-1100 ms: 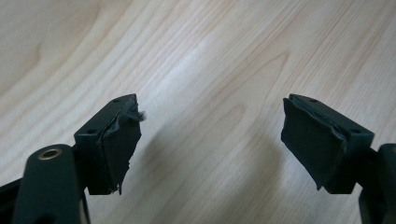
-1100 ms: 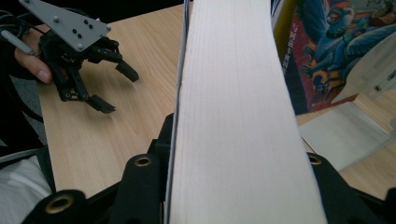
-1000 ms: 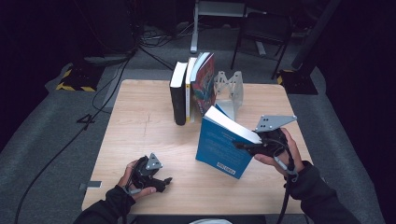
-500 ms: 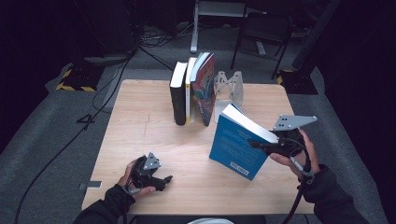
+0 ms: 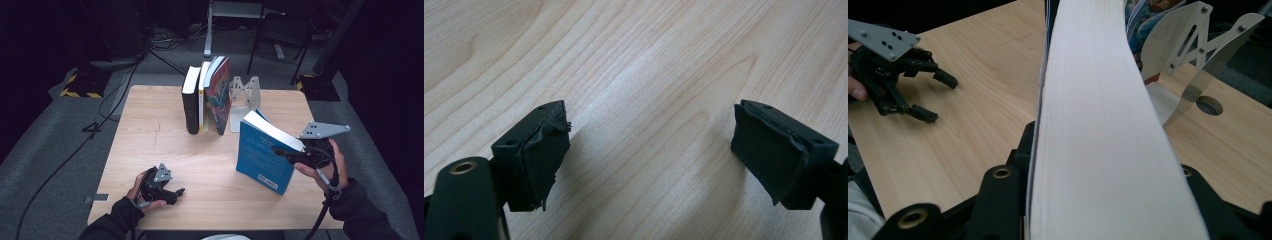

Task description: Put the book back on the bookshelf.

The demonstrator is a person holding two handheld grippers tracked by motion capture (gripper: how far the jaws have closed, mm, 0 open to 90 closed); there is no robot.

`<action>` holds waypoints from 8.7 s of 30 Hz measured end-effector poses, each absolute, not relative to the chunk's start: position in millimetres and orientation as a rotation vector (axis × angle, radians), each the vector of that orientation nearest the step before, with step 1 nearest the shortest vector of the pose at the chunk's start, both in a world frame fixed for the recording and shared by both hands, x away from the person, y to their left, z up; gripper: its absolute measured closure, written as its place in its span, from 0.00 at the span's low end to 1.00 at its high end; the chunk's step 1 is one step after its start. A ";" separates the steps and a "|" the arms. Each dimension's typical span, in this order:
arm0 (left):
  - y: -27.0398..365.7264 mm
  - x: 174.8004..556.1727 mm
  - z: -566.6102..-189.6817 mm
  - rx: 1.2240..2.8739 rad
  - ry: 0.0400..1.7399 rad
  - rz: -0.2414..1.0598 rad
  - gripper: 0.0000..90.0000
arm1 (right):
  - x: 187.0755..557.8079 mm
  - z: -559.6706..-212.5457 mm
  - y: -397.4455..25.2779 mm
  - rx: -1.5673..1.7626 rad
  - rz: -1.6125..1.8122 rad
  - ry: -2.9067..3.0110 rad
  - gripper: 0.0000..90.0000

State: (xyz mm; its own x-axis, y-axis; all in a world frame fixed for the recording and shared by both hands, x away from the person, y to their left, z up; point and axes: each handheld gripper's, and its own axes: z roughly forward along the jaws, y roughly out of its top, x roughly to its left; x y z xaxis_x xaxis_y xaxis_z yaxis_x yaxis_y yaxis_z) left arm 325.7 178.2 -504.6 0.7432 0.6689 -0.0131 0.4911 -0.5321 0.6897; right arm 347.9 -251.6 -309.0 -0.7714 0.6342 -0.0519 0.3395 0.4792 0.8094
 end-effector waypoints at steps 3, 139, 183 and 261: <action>178.5 326.3 -504.5 2.249 0.859 0.330 0.17 | 351.3 -305.2 -249.1 0.813 1.179 2.390 0.67; 177.4 329.7 -504.8 2.260 0.805 0.301 0.16 | 476.0 -327.5 -228.8 1.069 1.167 2.067 0.63; 176.4 330.3 -504.7 2.262 0.803 0.296 0.16 | 492.0 -379.8 -206.5 1.163 1.200 1.970 0.66; 175.8 330.3 -504.6 2.266 0.792 0.297 0.17 | 476.7 -430.4 -172.9 1.247 1.174 1.802 0.68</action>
